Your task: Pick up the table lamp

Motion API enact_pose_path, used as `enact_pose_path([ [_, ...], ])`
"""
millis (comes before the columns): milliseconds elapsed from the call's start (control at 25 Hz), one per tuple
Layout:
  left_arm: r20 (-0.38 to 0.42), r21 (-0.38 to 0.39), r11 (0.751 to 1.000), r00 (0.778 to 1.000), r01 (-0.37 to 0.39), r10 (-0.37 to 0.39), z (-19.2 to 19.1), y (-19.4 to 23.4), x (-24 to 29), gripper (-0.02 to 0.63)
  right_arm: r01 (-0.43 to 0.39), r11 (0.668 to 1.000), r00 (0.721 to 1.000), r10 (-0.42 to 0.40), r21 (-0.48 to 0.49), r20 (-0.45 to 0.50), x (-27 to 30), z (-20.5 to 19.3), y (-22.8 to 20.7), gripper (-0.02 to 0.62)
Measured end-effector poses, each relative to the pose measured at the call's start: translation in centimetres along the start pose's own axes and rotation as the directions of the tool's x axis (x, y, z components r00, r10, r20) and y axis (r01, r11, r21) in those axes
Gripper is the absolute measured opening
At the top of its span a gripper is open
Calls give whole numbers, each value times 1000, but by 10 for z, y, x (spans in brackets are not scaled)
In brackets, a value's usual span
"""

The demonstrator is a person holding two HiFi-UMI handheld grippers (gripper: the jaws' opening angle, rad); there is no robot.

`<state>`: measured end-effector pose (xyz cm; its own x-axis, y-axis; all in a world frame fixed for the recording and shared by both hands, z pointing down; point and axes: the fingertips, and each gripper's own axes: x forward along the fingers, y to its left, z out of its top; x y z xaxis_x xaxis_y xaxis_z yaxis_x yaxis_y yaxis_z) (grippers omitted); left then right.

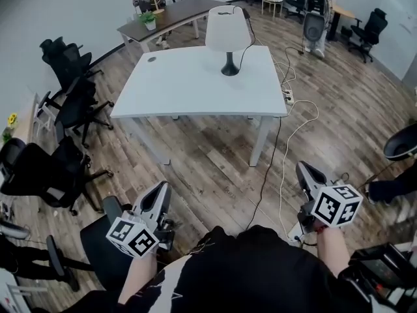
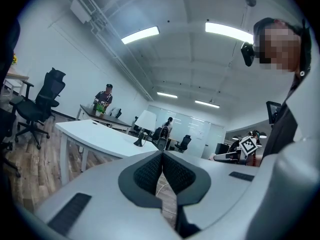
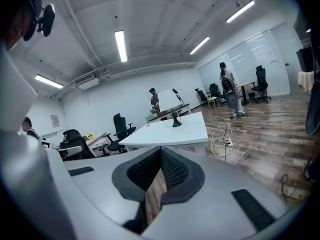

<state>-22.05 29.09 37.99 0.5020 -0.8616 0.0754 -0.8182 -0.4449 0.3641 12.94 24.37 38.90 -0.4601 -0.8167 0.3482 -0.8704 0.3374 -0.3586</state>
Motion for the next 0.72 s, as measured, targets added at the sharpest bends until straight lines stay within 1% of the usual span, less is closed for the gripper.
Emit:
enact_pose_path([
  [120, -52, 14, 1000, 999, -3, 4, -10, 8, -4, 14, 13, 1000, 999, -13, -2, -44, 8, -12, 5, 15],
  [200, -72, 13, 1000, 997, -8, 9, -17, 11, -6, 14, 12, 1000, 998, -12, -6, -69, 14, -15, 10, 15],
  [360, -64, -28, 999, 998, -22, 20, -20, 21, -5, 14, -16, 999, 996, 13, -33, -85, 34, -11, 17, 15],
  [560, -50, -38, 997, 997, -62, 60, -16, 34, 7, 12, -56, 997, 994, 51, -54, -95, 72, 6, 13, 15],
  [720, -48, -47, 994, 994, -101, 99, -12, 44, 27, 14, -88, 994, 992, 81, -66, -96, 105, 27, 1, 15],
])
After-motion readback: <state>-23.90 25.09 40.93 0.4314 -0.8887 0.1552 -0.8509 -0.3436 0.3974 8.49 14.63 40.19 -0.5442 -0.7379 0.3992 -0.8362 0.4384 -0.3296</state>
